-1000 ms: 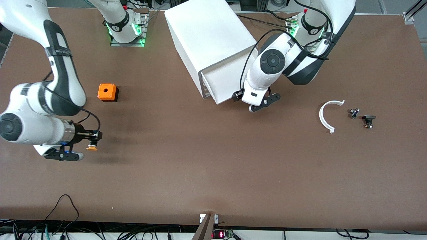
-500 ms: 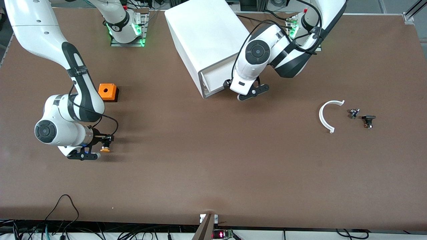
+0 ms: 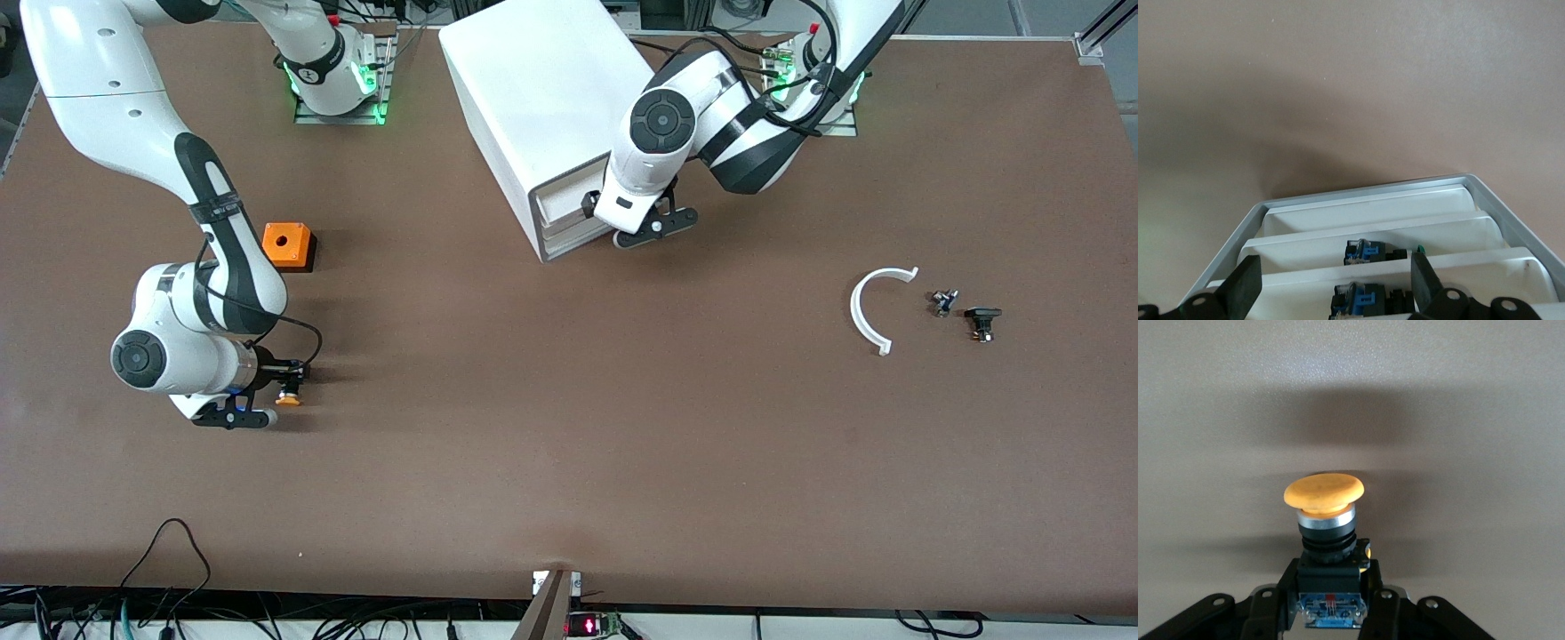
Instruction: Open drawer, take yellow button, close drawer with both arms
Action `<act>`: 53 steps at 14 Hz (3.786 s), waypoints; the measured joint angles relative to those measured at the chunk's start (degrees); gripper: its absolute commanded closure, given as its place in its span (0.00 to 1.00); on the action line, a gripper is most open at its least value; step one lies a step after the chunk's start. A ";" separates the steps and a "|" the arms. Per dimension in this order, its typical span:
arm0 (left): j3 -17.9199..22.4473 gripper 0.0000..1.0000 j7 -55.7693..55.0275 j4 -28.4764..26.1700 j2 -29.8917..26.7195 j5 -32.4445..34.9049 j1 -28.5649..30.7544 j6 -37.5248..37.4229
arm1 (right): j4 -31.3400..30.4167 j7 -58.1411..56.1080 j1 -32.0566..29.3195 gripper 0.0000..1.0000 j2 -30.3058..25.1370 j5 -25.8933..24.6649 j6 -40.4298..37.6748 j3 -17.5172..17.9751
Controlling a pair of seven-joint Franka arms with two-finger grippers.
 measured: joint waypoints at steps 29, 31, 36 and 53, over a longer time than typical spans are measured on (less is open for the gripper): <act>-0.51 0.01 31.71 20.35 -0.27 4.63 13.23 -23.14 | 5.99 0.22 0.21 0.00 -36.33 0.61 -34.50 1.11; 0.57 0.00 39.13 22.96 -0.84 4.82 15.70 -25.37 | 8.53 0.07 0.20 0.00 -36.35 0.61 -36.40 1.09; 20.17 0.00 61.08 23.81 -8.64 4.67 8.86 -25.88 | 9.25 0.22 0.19 0.00 -36.10 0.61 -36.53 1.07; 43.08 0.00 72.24 12.17 -22.33 -1.83 -1.43 -18.81 | -4.95 0.50 0.16 0.00 -46.05 2.91 -27.95 0.81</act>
